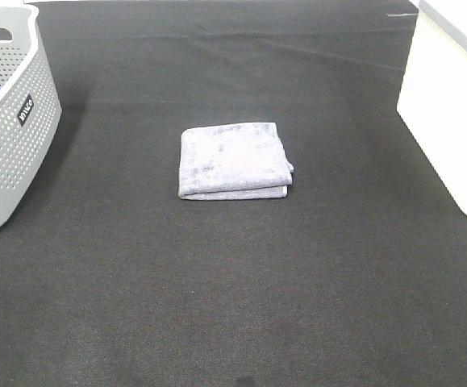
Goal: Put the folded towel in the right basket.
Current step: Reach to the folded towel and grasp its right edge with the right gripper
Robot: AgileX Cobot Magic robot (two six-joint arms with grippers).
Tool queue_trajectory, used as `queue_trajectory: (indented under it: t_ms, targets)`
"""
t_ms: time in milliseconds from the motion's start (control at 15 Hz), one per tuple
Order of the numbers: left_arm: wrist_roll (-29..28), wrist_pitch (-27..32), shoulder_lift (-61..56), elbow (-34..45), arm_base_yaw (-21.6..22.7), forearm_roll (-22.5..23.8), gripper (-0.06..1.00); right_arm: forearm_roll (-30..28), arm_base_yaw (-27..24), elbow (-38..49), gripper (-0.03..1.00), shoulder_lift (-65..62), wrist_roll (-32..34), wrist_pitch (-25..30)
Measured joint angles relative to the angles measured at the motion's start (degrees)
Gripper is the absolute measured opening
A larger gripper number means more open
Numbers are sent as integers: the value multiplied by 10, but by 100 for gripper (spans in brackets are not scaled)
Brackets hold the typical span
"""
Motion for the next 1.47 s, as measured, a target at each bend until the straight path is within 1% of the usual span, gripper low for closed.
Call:
queue_trajectory:
  t_ms: [1467]
  targets:
    - [0,0,0,0,0,0,97,0,0,0,84,0,0,0]
